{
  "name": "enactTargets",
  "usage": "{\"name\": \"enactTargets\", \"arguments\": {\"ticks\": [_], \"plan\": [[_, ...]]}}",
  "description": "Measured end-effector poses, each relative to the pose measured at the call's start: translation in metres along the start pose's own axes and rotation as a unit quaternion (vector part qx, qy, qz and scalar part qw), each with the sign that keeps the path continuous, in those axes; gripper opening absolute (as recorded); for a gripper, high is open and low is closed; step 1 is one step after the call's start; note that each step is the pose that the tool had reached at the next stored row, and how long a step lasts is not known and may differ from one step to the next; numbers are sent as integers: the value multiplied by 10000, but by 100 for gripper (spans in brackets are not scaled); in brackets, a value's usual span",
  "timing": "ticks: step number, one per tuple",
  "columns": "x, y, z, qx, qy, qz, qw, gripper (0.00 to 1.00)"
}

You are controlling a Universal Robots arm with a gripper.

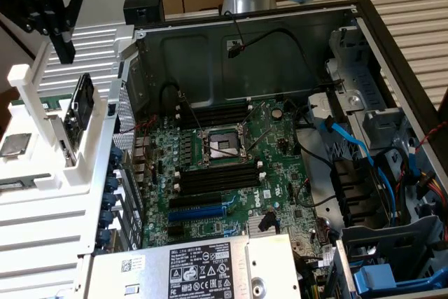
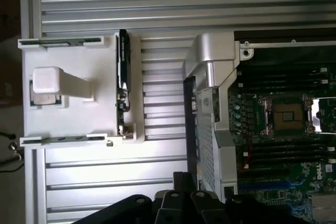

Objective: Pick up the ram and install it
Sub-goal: 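Reach for the ram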

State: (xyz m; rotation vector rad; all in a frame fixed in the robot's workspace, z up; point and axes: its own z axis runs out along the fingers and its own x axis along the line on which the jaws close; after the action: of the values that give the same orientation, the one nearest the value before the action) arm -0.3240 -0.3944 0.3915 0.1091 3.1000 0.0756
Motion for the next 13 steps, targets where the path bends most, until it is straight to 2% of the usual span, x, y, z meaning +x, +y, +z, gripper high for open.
{"name": "enactTargets", "arguments": {"ticks": [7, 13], "plan": [[319, -23, 10, -5, 1, 0, 10000, 10], [591, -43, 56, -5, 0, 0, 10000, 10]]}}
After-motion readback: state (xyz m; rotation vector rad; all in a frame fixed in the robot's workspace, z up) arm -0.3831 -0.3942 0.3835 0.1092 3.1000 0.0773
